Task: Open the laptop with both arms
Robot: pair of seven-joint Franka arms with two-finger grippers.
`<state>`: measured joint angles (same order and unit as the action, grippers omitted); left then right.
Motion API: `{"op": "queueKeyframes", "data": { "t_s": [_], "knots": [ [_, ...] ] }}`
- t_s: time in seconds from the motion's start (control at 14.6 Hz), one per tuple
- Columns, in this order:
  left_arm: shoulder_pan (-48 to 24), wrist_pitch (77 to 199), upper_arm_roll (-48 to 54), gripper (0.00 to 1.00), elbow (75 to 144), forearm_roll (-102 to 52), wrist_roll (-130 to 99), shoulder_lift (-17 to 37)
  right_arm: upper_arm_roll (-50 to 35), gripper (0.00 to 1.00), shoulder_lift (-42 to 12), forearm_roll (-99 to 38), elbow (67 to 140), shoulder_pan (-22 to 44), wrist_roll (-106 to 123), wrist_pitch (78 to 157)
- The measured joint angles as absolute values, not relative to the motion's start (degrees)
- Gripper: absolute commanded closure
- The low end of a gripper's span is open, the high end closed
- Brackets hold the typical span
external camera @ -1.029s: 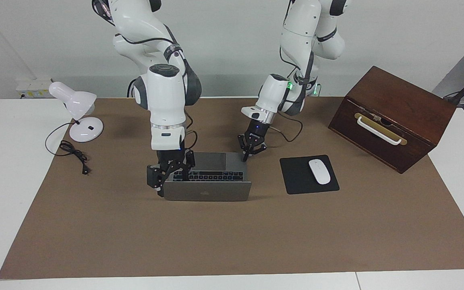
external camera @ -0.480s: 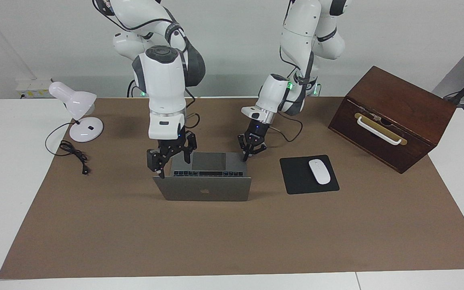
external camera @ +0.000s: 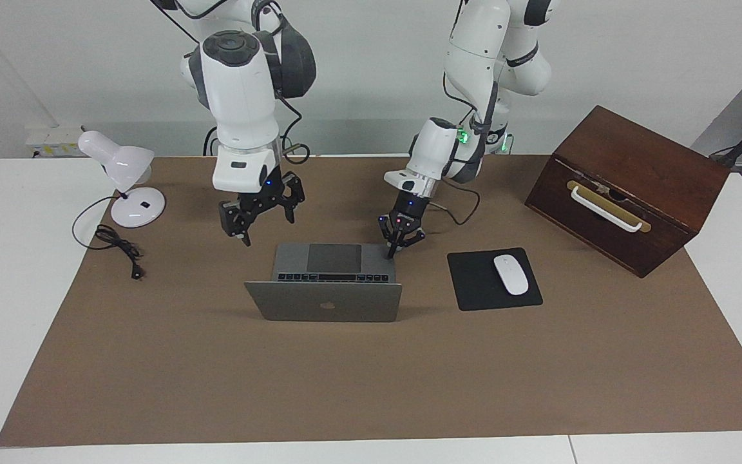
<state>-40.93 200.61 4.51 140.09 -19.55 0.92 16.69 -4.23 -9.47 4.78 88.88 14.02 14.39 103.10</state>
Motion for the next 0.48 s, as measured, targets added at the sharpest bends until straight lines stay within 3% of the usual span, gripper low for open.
{"op": "queueKeyframes", "data": {
  "t_s": [0.48],
  "knots": [
    [-41.54, 200.54, 4.33, 1.00, 138.79, -20.84, -2.91, 14.81, -4.04, 0.00, -5.58, 1.55, 88.91, 12.02, 4.35, 90.92]
  ]
}}
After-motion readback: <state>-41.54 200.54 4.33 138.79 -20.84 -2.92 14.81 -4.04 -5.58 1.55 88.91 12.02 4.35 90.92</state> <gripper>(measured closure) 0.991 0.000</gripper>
